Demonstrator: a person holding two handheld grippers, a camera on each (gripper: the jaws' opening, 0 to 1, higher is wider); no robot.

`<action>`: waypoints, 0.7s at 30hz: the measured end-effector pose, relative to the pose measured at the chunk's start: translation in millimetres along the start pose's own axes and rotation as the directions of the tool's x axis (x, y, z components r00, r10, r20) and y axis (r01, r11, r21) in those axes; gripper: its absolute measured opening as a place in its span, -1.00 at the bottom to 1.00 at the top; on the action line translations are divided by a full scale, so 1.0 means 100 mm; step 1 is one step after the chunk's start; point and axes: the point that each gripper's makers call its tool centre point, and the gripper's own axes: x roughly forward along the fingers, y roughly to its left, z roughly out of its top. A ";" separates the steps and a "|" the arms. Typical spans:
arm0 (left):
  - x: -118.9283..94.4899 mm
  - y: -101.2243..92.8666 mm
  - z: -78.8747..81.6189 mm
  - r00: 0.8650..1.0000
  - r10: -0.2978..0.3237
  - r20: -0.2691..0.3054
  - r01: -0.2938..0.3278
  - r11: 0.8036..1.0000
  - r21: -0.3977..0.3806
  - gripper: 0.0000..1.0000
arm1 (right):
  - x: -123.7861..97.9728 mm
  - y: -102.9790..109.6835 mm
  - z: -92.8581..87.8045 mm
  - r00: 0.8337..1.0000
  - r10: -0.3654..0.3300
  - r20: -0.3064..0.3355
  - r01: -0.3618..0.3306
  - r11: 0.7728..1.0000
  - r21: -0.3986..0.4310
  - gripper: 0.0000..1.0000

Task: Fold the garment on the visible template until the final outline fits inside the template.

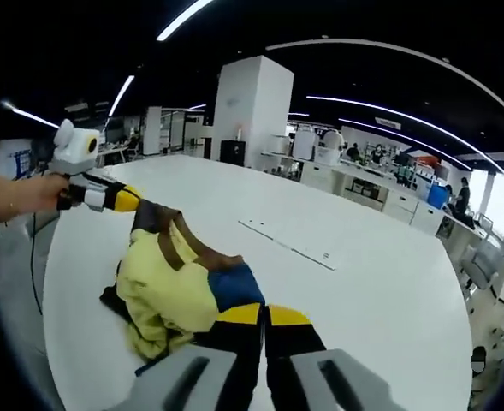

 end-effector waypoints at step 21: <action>1.01 0.50 -0.11 0.986 0.160 -0.055 -0.164 0.984 -0.070 -1.00 | 0.63 -0.73 -0.02 0.989 -0.143 -0.030 0.145 0.986 0.084 -1.00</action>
